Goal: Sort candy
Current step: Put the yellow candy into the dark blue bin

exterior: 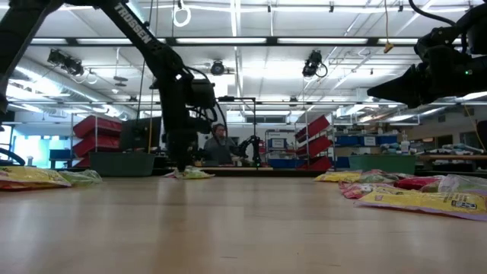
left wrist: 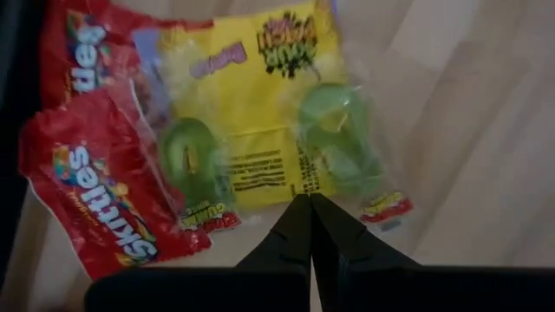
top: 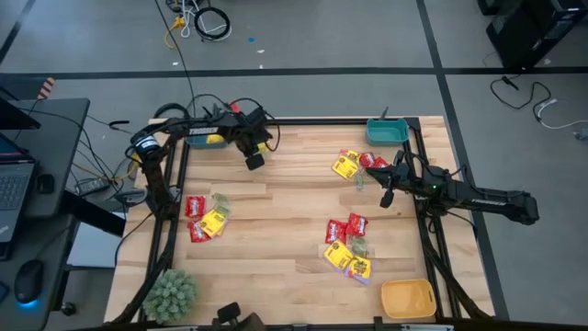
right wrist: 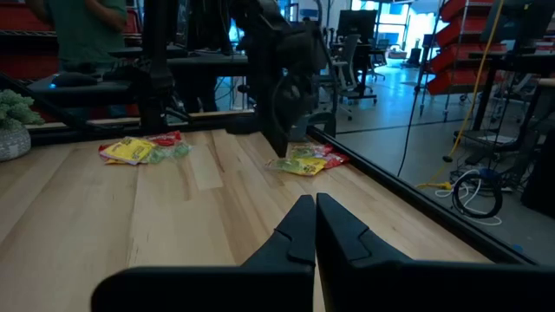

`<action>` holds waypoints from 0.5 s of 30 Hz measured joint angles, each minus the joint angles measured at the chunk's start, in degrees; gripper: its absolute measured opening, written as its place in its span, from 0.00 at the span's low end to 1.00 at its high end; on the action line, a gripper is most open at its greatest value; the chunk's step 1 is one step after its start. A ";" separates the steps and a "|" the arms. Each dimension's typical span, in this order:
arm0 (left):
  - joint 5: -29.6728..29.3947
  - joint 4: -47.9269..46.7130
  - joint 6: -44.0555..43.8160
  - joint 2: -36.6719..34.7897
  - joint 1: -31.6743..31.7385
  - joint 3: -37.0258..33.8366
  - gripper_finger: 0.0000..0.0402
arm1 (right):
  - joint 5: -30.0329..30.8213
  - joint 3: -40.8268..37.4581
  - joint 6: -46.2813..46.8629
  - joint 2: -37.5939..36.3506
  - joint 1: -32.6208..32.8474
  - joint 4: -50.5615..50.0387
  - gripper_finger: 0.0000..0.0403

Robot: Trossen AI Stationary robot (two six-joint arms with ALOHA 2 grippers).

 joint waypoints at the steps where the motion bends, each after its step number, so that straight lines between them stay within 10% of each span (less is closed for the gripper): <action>1: -0.19 -0.05 0.02 0.46 -0.18 -0.01 0.01 | 0.01 0.00 0.01 0.01 0.00 0.00 0.00; 15: 0.50 1.66 1.51 0.74 -11.01 -0.07 0.01 | 0.02 0.00 0.02 -0.01 -0.01 0.00 0.00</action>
